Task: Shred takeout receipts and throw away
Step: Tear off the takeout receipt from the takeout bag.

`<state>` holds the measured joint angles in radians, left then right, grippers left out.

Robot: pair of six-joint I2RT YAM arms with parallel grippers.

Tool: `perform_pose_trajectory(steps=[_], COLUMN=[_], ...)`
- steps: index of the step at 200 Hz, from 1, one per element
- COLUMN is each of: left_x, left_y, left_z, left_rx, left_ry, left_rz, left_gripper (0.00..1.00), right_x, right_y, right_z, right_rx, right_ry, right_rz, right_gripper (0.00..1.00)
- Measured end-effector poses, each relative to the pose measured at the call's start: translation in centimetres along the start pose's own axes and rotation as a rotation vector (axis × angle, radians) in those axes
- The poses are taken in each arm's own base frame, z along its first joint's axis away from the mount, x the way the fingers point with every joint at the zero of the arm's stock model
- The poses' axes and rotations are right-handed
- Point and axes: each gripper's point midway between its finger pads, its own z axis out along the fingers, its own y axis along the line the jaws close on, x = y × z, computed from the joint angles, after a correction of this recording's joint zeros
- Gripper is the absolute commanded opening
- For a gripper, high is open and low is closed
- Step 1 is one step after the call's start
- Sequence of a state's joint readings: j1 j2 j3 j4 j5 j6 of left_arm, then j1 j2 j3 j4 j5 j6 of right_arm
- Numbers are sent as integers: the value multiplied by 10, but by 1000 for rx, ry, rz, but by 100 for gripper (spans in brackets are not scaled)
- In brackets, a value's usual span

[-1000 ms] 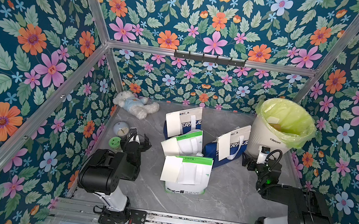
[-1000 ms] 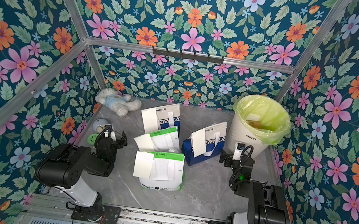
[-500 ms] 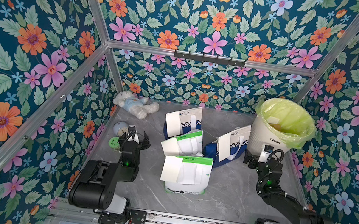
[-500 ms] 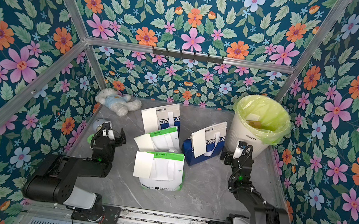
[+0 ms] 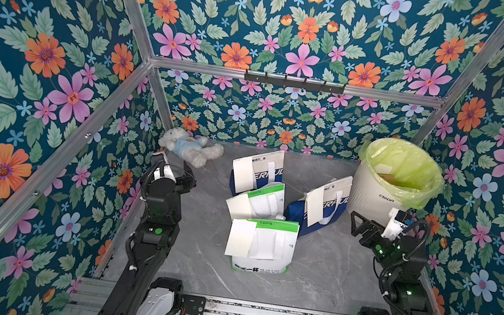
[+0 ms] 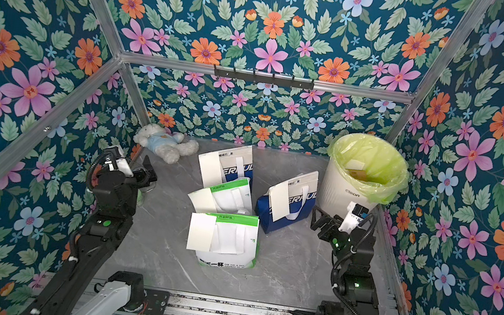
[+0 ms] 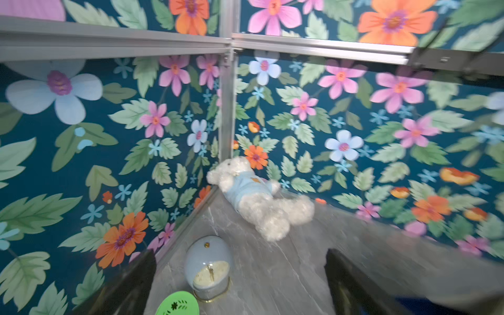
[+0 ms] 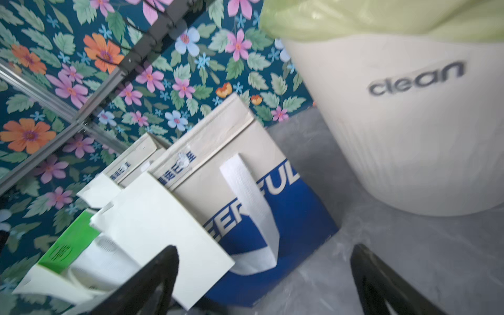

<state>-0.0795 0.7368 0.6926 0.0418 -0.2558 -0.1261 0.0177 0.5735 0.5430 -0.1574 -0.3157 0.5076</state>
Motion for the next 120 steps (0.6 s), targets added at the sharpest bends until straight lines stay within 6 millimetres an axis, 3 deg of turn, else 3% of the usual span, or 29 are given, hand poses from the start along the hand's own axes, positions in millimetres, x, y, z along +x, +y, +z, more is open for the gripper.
perform_pose_trajectory(steps=[37, 63, 92, 120], left_x=[-6, 2, -8, -15], left_y=[-51, -83, -100, -117], left_z=[-44, -65, -80, -98], left_rx=[348, 556, 666, 765], left_ry=[110, 229, 292, 341], left_rz=[39, 57, 75, 108], left_gripper=[99, 99, 93, 91], right_x=[20, 22, 38, 41], right_y=[39, 75, 99, 124], right_z=[-13, -22, -29, -46], right_rx=[-95, -189, -223, -264], right_ry=[222, 349, 513, 573], right_rz=[31, -3, -10, -53], right_gripper=[99, 91, 85, 80])
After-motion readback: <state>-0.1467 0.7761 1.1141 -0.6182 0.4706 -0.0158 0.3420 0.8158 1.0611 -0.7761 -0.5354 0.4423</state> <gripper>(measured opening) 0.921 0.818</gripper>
